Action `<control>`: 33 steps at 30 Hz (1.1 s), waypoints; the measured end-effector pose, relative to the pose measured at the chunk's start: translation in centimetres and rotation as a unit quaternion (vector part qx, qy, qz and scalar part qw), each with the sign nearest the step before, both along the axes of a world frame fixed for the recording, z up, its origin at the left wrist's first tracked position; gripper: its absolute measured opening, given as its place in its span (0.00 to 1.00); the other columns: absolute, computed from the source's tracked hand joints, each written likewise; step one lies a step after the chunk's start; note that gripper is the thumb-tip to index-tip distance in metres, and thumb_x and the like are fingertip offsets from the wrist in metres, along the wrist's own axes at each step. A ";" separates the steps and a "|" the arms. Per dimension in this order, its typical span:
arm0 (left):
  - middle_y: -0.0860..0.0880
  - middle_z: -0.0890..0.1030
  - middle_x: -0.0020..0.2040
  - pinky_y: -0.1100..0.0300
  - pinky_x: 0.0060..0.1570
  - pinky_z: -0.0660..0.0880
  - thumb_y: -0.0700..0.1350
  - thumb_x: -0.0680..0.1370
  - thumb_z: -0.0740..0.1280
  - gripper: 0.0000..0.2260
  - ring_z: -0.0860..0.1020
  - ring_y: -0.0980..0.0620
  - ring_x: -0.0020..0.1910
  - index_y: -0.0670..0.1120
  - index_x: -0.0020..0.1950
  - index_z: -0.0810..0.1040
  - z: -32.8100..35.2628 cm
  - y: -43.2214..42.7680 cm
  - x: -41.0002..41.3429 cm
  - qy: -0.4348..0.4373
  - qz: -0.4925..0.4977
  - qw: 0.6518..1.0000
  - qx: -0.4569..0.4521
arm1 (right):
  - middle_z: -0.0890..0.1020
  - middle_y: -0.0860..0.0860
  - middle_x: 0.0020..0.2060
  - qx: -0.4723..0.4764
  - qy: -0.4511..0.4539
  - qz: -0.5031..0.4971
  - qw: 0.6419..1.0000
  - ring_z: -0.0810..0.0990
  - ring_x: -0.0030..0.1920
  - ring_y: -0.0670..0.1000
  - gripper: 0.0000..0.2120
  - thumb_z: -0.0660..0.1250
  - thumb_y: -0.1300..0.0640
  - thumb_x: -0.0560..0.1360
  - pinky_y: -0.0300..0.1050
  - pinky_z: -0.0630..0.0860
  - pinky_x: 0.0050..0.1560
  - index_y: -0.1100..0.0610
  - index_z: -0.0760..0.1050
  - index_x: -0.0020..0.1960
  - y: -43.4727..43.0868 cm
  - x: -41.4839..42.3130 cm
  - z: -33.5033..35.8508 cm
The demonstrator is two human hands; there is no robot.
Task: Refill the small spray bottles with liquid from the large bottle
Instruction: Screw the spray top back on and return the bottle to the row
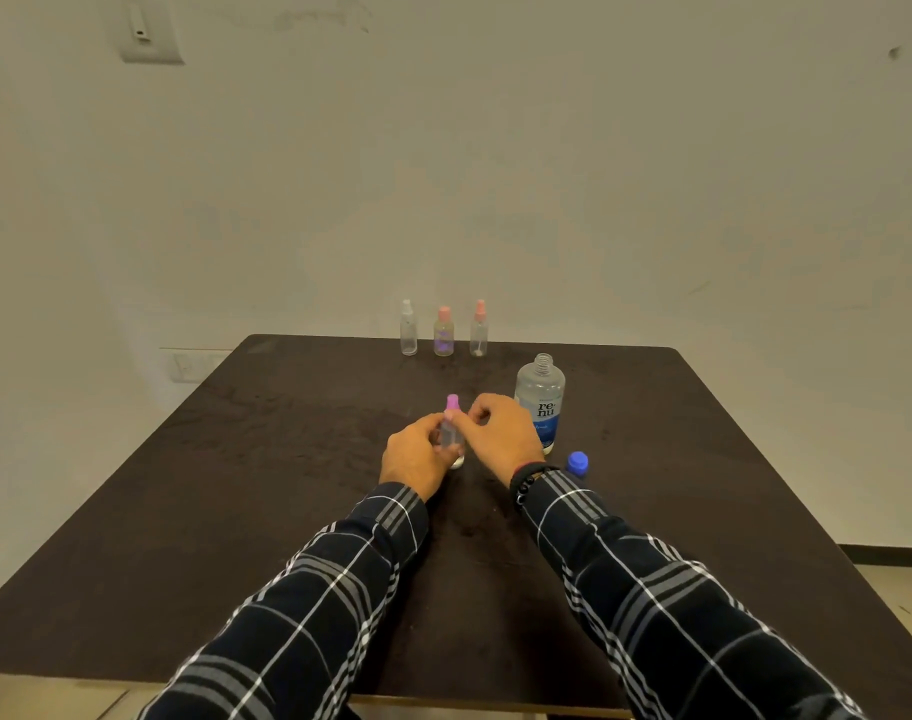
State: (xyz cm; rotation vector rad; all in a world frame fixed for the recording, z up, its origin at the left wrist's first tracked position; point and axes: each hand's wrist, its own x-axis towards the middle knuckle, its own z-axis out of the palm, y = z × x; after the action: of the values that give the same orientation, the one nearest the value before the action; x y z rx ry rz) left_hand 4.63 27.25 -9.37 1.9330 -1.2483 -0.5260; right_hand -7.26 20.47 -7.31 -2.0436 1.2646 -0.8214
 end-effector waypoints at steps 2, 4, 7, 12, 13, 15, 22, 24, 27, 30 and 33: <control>0.53 0.82 0.51 0.56 0.54 0.77 0.49 0.77 0.73 0.16 0.80 0.53 0.51 0.52 0.64 0.78 0.0 0.0 -0.1 -0.003 -0.001 1.000 0.003 | 0.78 0.49 0.40 -0.021 0.007 -0.022 0.999 0.76 0.39 0.47 0.17 0.67 0.37 0.75 0.44 0.75 0.43 0.51 0.75 0.41 0.2 -0.2 0.1; 0.53 0.82 0.51 0.55 0.55 0.78 0.49 0.77 0.73 0.17 0.80 0.53 0.51 0.52 0.65 0.78 0.0 0.0 -0.1 -0.005 0.002 1.000 -0.001 | 0.79 0.47 0.51 -0.001 -0.042 0.000 0.999 0.78 0.47 0.46 0.13 0.69 0.41 0.76 0.42 0.77 0.49 0.49 0.77 0.53 0.2 -0.1 -0.1; 0.53 0.82 0.51 0.56 0.54 0.77 0.48 0.77 0.73 0.17 0.80 0.53 0.50 0.53 0.65 0.78 0.0 0.0 -0.1 -0.005 0.000 1.000 -0.003 | 0.79 0.47 0.63 0.064 -0.050 0.074 0.994 0.78 0.61 0.48 0.17 0.66 0.52 0.80 0.44 0.75 0.62 0.50 0.76 0.68 -0.1 0.4 -0.1; 0.51 0.82 0.49 0.54 0.54 0.78 0.46 0.78 0.72 0.12 0.80 0.50 0.49 0.53 0.61 0.79 -0.2 0.1 0.0 -0.003 0.003 1.000 -0.010 | 0.79 0.48 0.42 0.052 -0.030 0.007 0.998 0.78 0.43 0.47 0.12 0.73 0.46 0.74 0.41 0.75 0.43 0.52 0.75 0.49 0.0 0.8 0.0; 0.50 0.82 0.49 0.53 0.54 0.78 0.46 0.78 0.71 0.11 0.80 0.50 0.50 0.53 0.60 0.80 -0.2 0.2 0.0 -0.001 0.003 1.000 -0.010 | 0.78 0.48 0.41 0.051 -0.022 -0.003 0.998 0.77 0.41 0.47 0.15 0.74 0.45 0.72 0.41 0.73 0.41 0.53 0.74 0.49 0.2 0.7 -0.1; 0.50 0.82 0.49 0.53 0.53 0.79 0.46 0.78 0.71 0.09 0.81 0.50 0.50 0.52 0.58 0.80 -0.2 0.1 0.1 0.000 0.002 1.000 -0.013 | 0.79 0.47 0.47 0.064 -0.034 0.013 0.997 0.78 0.47 0.47 0.19 0.73 0.43 0.72 0.42 0.75 0.47 0.52 0.72 0.56 0.3 0.6 -0.2; 0.52 0.82 0.53 0.56 0.57 0.76 0.47 0.77 0.73 0.18 0.79 0.53 0.51 0.52 0.67 0.77 -0.1 -0.1 0.1 -0.003 -0.003 1.000 0.004 | 0.81 0.49 0.56 0.064 -0.031 0.070 0.995 0.79 0.57 0.48 0.13 0.69 0.54 0.78 0.42 0.75 0.58 0.53 0.78 0.62 -0.3 0.7 0.4; 0.52 0.81 0.51 0.55 0.56 0.77 0.47 0.77 0.72 0.17 0.79 0.52 0.50 0.52 0.66 0.77 0.0 -0.1 0.2 -0.015 -0.003 1.000 0.006 | 0.81 0.48 0.52 0.046 -0.009 0.055 0.997 0.79 0.53 0.47 0.10 0.70 0.53 0.78 0.42 0.76 0.55 0.53 0.78 0.58 -0.2 1.0 0.6; 0.51 0.82 0.52 0.54 0.56 0.78 0.48 0.77 0.72 0.16 0.80 0.51 0.51 0.53 0.65 0.78 -0.1 -0.1 0.2 -0.020 -0.001 1.000 0.003 | 0.81 0.48 0.51 0.038 -0.007 0.035 0.999 0.78 0.52 0.47 0.10 0.70 0.52 0.77 0.42 0.76 0.55 0.53 0.78 0.57 0.0 1.1 1.0; 0.52 0.81 0.51 0.59 0.52 0.76 0.47 0.77 0.72 0.17 0.79 0.52 0.49 0.52 0.65 0.77 -0.1 -0.2 0.1 -0.021 -0.002 1.000 0.001 | 0.80 0.48 0.50 0.034 0.005 0.017 0.999 0.78 0.50 0.47 0.11 0.70 0.51 0.78 0.42 0.75 0.55 0.53 0.78 0.58 0.4 1.2 1.1; 0.53 0.79 0.48 0.59 0.50 0.74 0.47 0.78 0.72 0.16 0.78 0.52 0.48 0.51 0.65 0.77 0.1 -0.3 0.0 -0.027 -0.002 1.000 0.008 | 0.81 0.48 0.51 0.030 0.008 -0.011 0.999 0.79 0.51 0.48 0.10 0.68 0.48 0.78 0.43 0.76 0.54 0.51 0.77 0.57 0.9 1.6 1.0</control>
State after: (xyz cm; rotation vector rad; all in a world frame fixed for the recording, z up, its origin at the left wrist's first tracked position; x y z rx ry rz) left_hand 4.68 26.92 -9.31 1.9701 -1.2849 -0.4890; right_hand -5.67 21.36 -6.35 -1.9956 1.3074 -0.7694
